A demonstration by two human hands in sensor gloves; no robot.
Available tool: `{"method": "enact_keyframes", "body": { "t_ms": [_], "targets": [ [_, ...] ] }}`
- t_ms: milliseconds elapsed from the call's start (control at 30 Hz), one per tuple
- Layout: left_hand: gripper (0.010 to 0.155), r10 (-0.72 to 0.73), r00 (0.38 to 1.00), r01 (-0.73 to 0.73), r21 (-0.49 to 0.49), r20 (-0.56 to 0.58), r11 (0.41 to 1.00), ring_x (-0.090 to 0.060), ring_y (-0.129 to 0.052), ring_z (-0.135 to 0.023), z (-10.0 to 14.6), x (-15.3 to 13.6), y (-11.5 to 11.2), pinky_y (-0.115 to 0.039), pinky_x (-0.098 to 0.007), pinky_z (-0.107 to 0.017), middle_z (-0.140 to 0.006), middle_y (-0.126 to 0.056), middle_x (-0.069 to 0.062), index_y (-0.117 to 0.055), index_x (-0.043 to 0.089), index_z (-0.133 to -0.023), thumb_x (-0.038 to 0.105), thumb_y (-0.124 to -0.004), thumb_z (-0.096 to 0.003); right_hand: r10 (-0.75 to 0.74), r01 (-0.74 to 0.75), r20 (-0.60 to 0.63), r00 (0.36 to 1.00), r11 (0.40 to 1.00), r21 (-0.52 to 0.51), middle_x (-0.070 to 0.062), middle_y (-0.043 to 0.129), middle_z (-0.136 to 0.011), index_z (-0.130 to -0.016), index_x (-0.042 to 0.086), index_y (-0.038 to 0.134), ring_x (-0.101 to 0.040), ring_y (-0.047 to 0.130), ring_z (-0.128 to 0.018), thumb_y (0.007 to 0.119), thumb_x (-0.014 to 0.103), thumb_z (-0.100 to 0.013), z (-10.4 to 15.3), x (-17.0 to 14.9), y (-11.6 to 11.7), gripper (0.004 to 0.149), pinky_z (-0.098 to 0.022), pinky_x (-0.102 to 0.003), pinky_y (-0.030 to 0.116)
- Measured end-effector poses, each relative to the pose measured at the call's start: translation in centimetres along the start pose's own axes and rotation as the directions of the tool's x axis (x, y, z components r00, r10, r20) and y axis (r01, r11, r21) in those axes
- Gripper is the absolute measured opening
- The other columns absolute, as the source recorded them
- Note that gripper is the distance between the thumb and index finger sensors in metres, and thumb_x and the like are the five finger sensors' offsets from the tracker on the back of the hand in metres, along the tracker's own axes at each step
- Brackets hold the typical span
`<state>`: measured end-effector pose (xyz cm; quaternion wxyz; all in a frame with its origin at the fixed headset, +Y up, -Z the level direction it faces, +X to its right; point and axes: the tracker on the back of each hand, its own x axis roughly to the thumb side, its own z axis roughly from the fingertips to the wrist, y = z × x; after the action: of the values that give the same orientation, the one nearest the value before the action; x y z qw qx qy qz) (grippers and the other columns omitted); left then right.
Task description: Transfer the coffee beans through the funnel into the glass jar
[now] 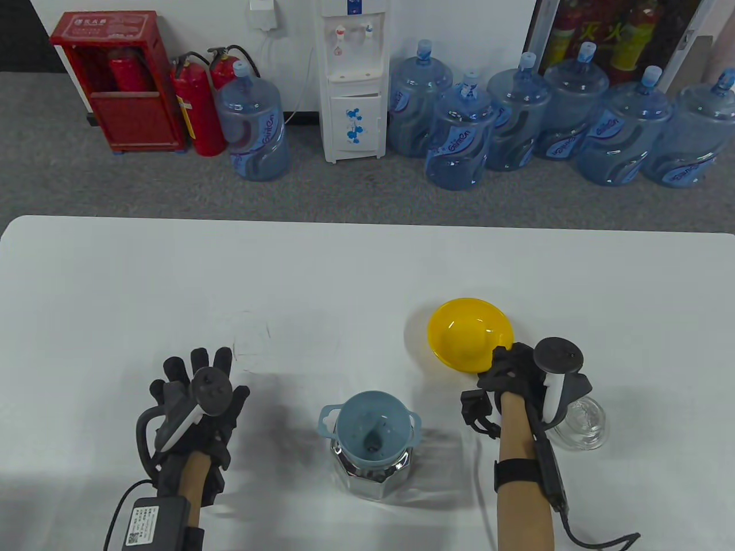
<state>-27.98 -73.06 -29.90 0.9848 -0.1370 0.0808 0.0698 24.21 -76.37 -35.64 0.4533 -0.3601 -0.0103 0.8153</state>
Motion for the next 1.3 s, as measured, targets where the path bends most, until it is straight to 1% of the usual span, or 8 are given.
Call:
{"method": "enact_keyframes", "body": {
  "t_ms": [333, 467, 633, 767, 933, 1000, 1167, 1300],
  "targets": [
    [0.069, 0.001, 1.0, -0.001, 0.002, 0.001, 1.0, -0.043, 0.005, -0.106, -0.1, 0.0, 0.0, -0.008, -0.064, -0.071, -0.123, -0.004, -0.002, -0.011, 0.041, -0.114, 0.06, -0.05, -0.0595, -0.008, 0.006, 0.019, 1.0, 0.997, 0.072, -0.034, 0.086, -0.086, -0.105, -0.008, 0.068, -0.026, 0.109, -0.056, 0.082, 0.035, -0.066, 0.1, -0.6, -1.2, 0.06, -0.039, -0.035, 0.1],
    [0.069, 0.001, 1.0, -0.001, 0.007, 0.004, 1.0, -0.043, 0.005, -0.106, -0.1, 0.0, 0.0, -0.008, -0.063, -0.071, -0.123, -0.004, -0.002, -0.011, 0.041, -0.114, 0.06, -0.05, -0.0595, 0.046, -0.051, 0.095, 0.994, 0.997, 0.057, -0.033, 0.084, -0.089, -0.107, -0.006, 0.066, -0.027, 0.107, -0.059, 0.08, 0.039, -0.067, 1.1, 0.2, -3.1, 0.062, -0.04, -0.037, 0.099],
    [0.069, 0.002, 1.0, -0.002, 0.01, 0.013, 1.0, -0.043, 0.005, -0.106, -0.1, 0.2, -0.1, -0.008, -0.064, -0.07, -0.123, -0.004, -0.002, -0.011, 0.041, -0.114, 0.06, -0.05, -0.0595, -0.021, 0.001, 0.212, 0.977, 0.996, 0.093, -0.031, 0.084, -0.089, -0.106, -0.003, 0.068, -0.027, 0.107, -0.06, 0.079, 0.04, -0.067, 3.2, 1.6, -6.0, 0.059, -0.041, -0.038, 0.098],
    [0.069, -0.001, 1.0, 0.001, 0.011, 0.02, 1.0, -0.043, 0.005, -0.105, -0.1, 0.3, -0.2, -0.009, -0.064, -0.07, -0.123, -0.004, -0.002, -0.011, 0.041, -0.114, 0.06, -0.05, -0.0596, -0.08, 0.023, 0.407, 0.91, 0.989, 0.145, -0.026, 0.081, -0.096, -0.107, 0.006, 0.071, -0.028, 0.102, -0.068, 0.078, 0.042, -0.067, 5.9, 3.3, -7.9, 0.055, -0.049, -0.043, 0.092],
    [0.069, -0.007, 1.0, 0.007, 0.02, 0.023, 1.0, -0.044, 0.005, -0.105, 0.0, 0.5, -0.3, -0.008, -0.064, -0.07, -0.123, -0.004, -0.002, -0.011, 0.041, -0.114, 0.06, -0.05, -0.0595, -0.082, -0.108, 0.698, 0.711, 0.969, 0.224, -0.014, 0.074, -0.11, -0.108, 0.019, 0.075, -0.035, 0.086, -0.091, 0.08, 0.047, -0.065, 11.0, 5.8, -8.6, 0.051, -0.065, -0.056, 0.077],
    [0.069, -0.009, 1.0, 0.008, 0.02, 0.025, 1.0, -0.043, 0.005, -0.105, 0.0, 0.5, -0.4, -0.008, -0.064, -0.07, -0.123, -0.004, -0.002, -0.011, 0.041, -0.114, 0.06, -0.05, -0.0594, -0.077, -0.179, 0.801, 0.594, 0.958, 0.224, -0.011, 0.072, -0.113, -0.107, 0.021, 0.077, -0.035, 0.081, -0.097, 0.081, 0.048, -0.064, 13.9, 6.4, -8.1, 0.05, -0.069, -0.059, 0.072],
    [0.069, -0.005, 1.0, 0.005, 0.012, 0.025, 1.0, -0.043, 0.005, -0.105, 0.0, 0.6, -0.5, -0.008, -0.064, -0.07, -0.123, -0.004, -0.002, -0.011, 0.041, -0.114, 0.06, -0.05, -0.0595, -0.014, -0.431, 0.956, 0.294, 0.89, 0.146, -0.006, 0.069, -0.118, -0.109, 0.025, 0.075, -0.036, 0.069, -0.108, 0.085, 0.05, -0.061, 20.0, 6.9, -6.3, 0.055, -0.078, -0.065, 0.056],
    [0.069, 0.005, 1.0, -0.005, 0.006, 0.027, 1.0, -0.043, 0.005, -0.105, 0.0, 0.6, -0.5, -0.008, -0.063, -0.071, -0.123, -0.004, -0.002, -0.011, 0.041, -0.114, 0.06, -0.05, -0.0594, 0.038, -0.523, 0.993, 0.112, 0.852, 0.027, -0.002, 0.069, -0.119, -0.108, 0.028, 0.076, -0.034, 0.066, -0.111, 0.095, 0.046, -0.054, 23.3, 6.7, -4.7, 0.06, -0.08, -0.067, 0.05]
  ]
}}
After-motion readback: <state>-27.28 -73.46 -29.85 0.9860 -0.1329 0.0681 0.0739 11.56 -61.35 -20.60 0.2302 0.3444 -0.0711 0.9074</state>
